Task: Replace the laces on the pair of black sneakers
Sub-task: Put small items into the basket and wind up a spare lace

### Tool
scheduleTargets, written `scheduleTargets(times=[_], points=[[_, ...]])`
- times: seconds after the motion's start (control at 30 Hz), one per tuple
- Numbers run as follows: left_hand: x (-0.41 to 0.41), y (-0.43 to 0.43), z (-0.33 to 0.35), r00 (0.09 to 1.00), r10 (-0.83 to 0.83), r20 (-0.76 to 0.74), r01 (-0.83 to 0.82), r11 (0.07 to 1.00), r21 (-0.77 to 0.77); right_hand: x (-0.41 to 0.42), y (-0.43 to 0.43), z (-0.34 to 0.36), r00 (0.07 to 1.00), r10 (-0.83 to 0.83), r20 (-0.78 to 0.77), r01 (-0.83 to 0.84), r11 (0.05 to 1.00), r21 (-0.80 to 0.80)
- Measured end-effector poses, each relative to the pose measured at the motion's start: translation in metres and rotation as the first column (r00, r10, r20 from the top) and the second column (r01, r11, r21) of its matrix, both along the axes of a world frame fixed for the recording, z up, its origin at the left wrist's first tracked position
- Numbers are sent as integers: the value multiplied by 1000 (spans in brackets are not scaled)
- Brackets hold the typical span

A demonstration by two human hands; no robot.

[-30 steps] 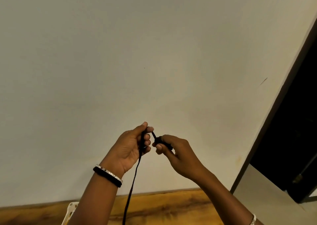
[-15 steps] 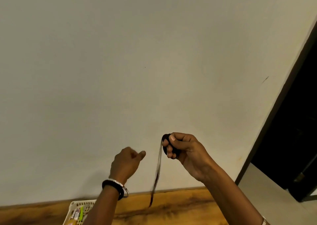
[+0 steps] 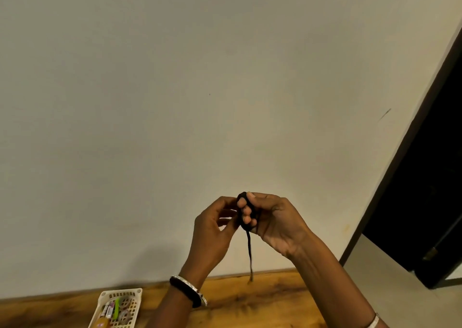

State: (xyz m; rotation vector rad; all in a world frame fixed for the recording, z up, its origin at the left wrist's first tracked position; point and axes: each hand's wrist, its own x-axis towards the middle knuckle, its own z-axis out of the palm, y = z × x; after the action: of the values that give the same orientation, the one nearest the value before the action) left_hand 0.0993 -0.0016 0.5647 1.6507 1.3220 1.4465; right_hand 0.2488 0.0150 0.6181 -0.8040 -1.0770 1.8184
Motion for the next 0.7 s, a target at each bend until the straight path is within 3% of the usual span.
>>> scheduleTargets(times=[0.13,0.37,0.5,0.7], points=[[5,2,-1,999,38,-13,-38,999,25,1,2,4,1000,-8,-26,8,1000,7],[8,4,1,996,-63,71,63,998,-3,1,6,6,980,11,-197,-37,991,-126],[10,5,1,998,44,36,-49,989,140,3,9,7,964,26,-265,-78,979,-187],[8,7,3,956,281,-87,-225,888,401,8,12,8,950,62,-307,-139,962,-234]])
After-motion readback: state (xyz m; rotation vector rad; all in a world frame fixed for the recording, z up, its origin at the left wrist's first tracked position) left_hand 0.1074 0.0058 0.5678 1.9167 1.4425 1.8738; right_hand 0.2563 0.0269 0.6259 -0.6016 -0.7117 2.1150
